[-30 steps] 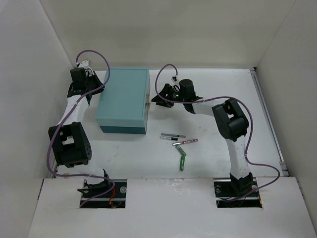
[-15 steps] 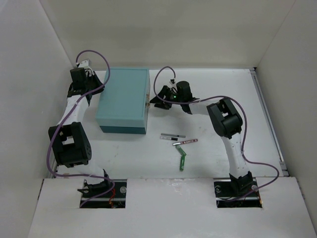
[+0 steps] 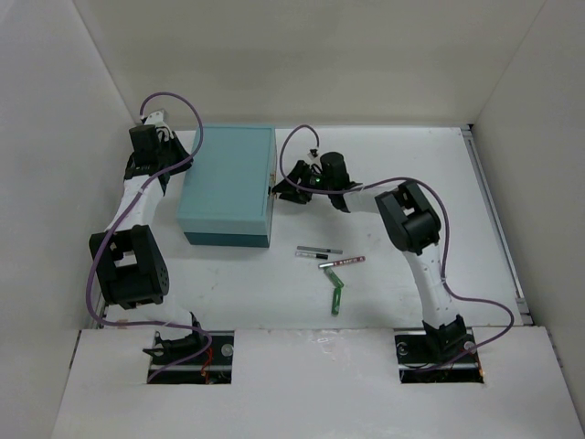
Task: Organize the makeup
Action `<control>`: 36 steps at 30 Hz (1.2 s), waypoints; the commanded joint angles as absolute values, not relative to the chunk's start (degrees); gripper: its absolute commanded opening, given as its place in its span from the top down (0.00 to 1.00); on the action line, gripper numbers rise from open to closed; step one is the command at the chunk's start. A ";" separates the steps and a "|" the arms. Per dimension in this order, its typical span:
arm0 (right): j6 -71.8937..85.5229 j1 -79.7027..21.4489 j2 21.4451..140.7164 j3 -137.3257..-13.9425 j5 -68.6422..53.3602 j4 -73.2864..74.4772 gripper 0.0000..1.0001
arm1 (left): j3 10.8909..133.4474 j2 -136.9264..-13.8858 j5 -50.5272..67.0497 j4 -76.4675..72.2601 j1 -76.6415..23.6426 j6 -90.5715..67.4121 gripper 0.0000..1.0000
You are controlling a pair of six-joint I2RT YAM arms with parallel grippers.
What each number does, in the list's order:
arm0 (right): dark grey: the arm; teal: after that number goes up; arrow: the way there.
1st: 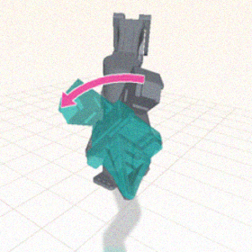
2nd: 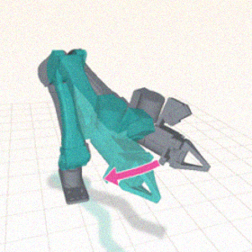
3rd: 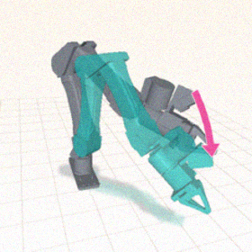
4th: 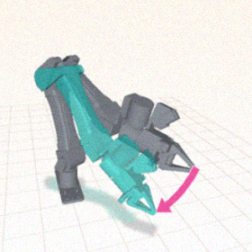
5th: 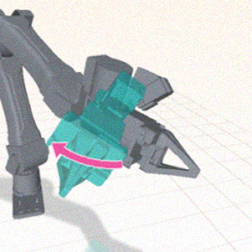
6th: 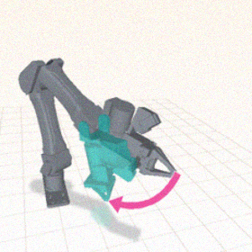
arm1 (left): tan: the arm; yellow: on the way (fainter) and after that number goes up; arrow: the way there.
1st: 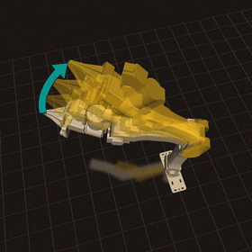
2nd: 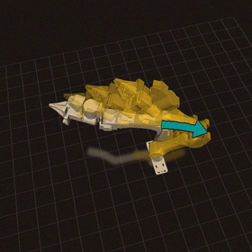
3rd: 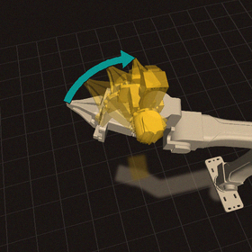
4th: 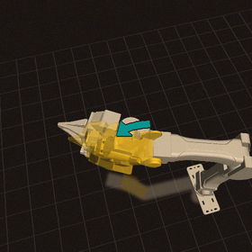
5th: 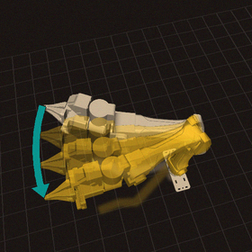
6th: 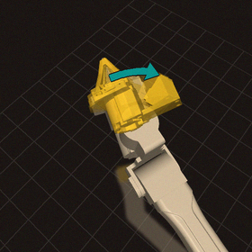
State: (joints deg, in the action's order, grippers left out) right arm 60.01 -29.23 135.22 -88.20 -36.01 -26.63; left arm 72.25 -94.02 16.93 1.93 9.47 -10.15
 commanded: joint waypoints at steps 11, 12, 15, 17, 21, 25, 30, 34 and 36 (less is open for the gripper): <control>66.88 -31.16 138.43 -89.30 -36.74 -37.69 0.54 | 69.87 -93.34 19.69 8.17 8.66 -10.37 0.92; 67.84 -31.16 138.60 -89.30 -37.09 -38.84 0.63 | 69.87 -93.43 19.69 8.17 8.66 -10.37 0.92; 70.83 -31.16 139.13 -88.86 -37.96 -42.88 0.79 | 69.87 -93.69 19.69 8.17 8.66 -10.37 0.92; 72.59 -31.16 139.22 -88.07 -38.67 -45.60 0.83 | 69.87 -93.69 19.69 8.17 8.66 -10.37 0.92; 74.00 -30.81 138.08 -84.74 -38.15 -48.43 0.89 | 69.96 -93.52 19.69 8.17 8.66 -10.37 0.92; 72.78 -28.70 134.66 -79.99 -37.27 -48.52 0.91 | 70.05 -93.78 19.51 8.17 8.66 -10.37 0.92; 69.97 -23.96 128.68 -73.31 -37.18 -47.29 0.91 | 70.05 -94.31 18.81 8.53 8.66 -10.37 0.92; 67.42 -20.09 125.25 -69.88 -37.62 -43.95 0.91 | 70.22 -94.75 18.63 8.79 8.66 -10.37 0.92; 65.31 -18.51 123.41 -68.30 -37.36 -41.41 0.91 | 70.22 -95.01 18.54 8.79 8.66 -10.37 0.92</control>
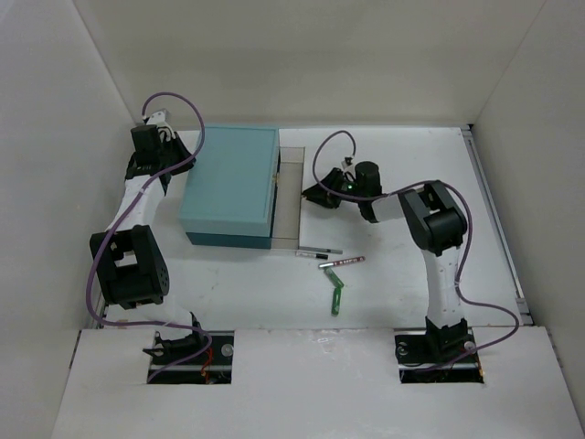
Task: Organize the makeup
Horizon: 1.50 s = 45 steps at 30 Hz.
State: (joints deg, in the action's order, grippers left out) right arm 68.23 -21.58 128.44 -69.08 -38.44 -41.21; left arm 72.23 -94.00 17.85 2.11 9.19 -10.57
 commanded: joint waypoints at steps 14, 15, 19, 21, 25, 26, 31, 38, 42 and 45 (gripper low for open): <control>50.02 -12.52 113.47 -66.35 -32.26 -20.93 0.71 | 70.31 -94.92 18.28 9.14 8.57 -10.46 0.92; 49.05 -12.52 112.77 -66.53 -32.52 -19.79 0.67 | 70.31 -94.92 18.28 9.14 8.57 -10.46 0.92; 42.47 -13.31 107.77 -66.36 -31.30 -15.48 0.36 | 70.40 -94.75 18.28 8.88 8.31 -10.63 0.92; 39.56 -14.02 104.17 -65.66 -28.76 -12.93 0.29 | 70.66 -94.22 18.28 8.44 7.87 -10.98 0.90; 35.26 -15.42 95.74 -63.29 -20.50 -6.52 0.17 | 71.89 -92.64 18.28 8.35 7.25 -11.51 0.83; 33.85 -16.21 93.28 -62.32 -18.30 -4.59 0.14 | 72.16 -91.94 18.28 8.35 7.17 -11.60 0.77; 28.75 -25.07 80.97 -55.39 -5.74 6.22 0.02 | 73.39 -87.73 18.11 8.09 6.73 -12.30 0.00; 26.45 -39.32 71.37 -45.36 4.83 16.43 0.00 | 73.56 -78.32 14.51 6.94 5.76 -13.89 0.00; 27.07 -45.82 69.70 -41.93 7.99 17.93 0.00 | 71.90 -71.38 12.31 7.47 3.31 -13.89 0.00; 27.16 -49.78 69.35 -40.87 10.19 16.88 0.02 | 68.30 -66.72 9.50 7.47 -0.38 -14.06 0.00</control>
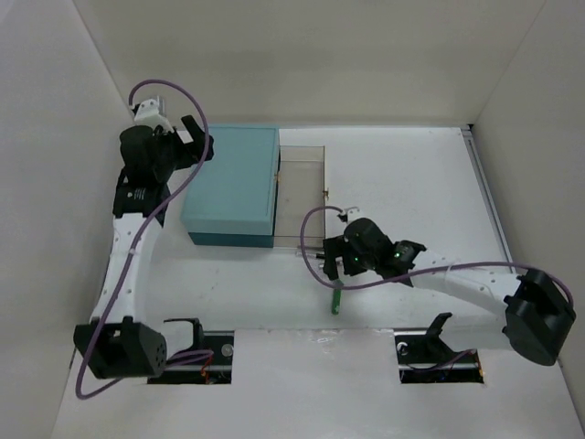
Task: Organize the makeup
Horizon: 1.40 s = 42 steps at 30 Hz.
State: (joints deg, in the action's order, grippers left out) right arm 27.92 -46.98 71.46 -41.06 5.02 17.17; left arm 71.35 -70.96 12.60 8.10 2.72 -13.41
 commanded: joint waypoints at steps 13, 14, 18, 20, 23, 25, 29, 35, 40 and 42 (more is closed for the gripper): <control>25.22 -53.48 82.52 -43.86 14.42 12.66 0.37 | 55.90 -55.47 -9.66 13.35 -13.31 -14.33 0.00; 25.40 -53.48 83.23 -43.86 14.33 12.22 0.41 | 55.29 -54.50 -10.19 13.53 -13.40 -14.67 0.00; 25.75 -53.48 85.34 -44.73 13.80 11.60 0.66 | 54.23 -52.12 -10.37 13.80 -13.23 -15.29 0.00; 25.84 -53.74 85.43 -45.44 13.45 12.04 0.74 | 53.97 -51.86 -10.37 13.80 -13.05 -15.29 0.00; 25.84 -54.44 82.89 -46.14 13.18 13.62 0.80 | 53.79 -52.38 -10.37 13.89 -12.09 -15.29 0.00; 25.67 -54.88 79.56 -46.58 12.22 15.11 0.81 | 53.53 -52.73 -10.37 13.97 -11.38 -15.29 0.00; 24.00 -55.50 73.23 -49.03 8.27 16.17 0.81 | 53.09 -53.00 -10.28 13.71 -10.15 -15.38 0.00; 18.99 -50.59 75.57 -58.43 3.52 11.96 0.81 | 53.35 -54.14 -9.76 13.36 -7.17 -15.38 0.00; 18.46 -43.65 89.09 -69.24 1.15 10.90 0.79 | 53.53 -54.67 -9.14 13.18 -5.49 -15.38 0.00; 18.98 -41.71 94.19 -73.37 0.71 11.51 0.77 | 53.53 -54.93 -8.79 13.18 -4.97 -15.38 0.00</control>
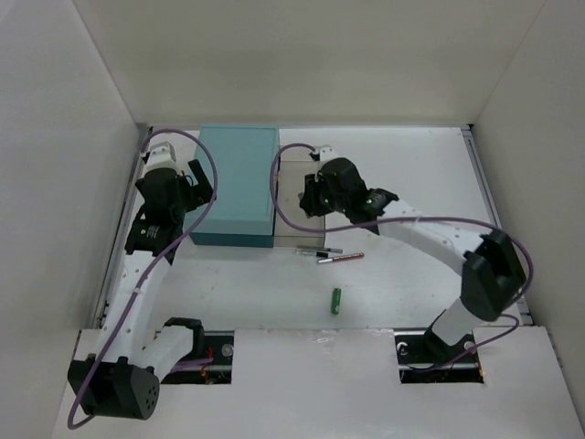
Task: Organize the makeup
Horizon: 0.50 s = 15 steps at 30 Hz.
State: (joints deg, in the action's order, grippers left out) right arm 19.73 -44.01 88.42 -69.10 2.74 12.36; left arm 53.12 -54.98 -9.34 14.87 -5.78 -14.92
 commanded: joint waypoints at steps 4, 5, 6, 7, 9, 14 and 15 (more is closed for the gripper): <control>19.07 -40.30 98.70 -76.99 -0.52 11.43 0.67 | 53.53 -55.37 -8.79 13.45 -4.61 -15.38 0.00; 19.16 -40.04 99.05 -77.17 -0.88 11.34 0.66 | 53.53 -55.55 -8.79 13.45 -4.53 -15.38 0.00; 19.33 -39.77 99.14 -77.25 -1.05 11.34 0.64 | 53.53 -55.63 -8.79 13.36 -4.44 -15.38 0.00; 19.68 -39.68 99.14 -77.34 -0.97 11.34 0.63 | 53.53 -55.72 -8.79 13.27 -4.35 -15.38 0.00; 20.21 -39.51 98.53 -76.91 -1.05 11.16 0.51 | 53.53 -55.90 -8.79 13.18 -4.26 -15.38 0.00; 21.00 -38.98 95.02 -74.10 -0.18 11.25 0.33 | 53.18 -56.07 -8.70 13.10 -3.82 -15.38 0.00; 22.22 -38.89 93.27 -72.53 0.61 11.25 0.33 | 53.00 -56.07 -8.70 13.10 -3.65 -15.38 0.00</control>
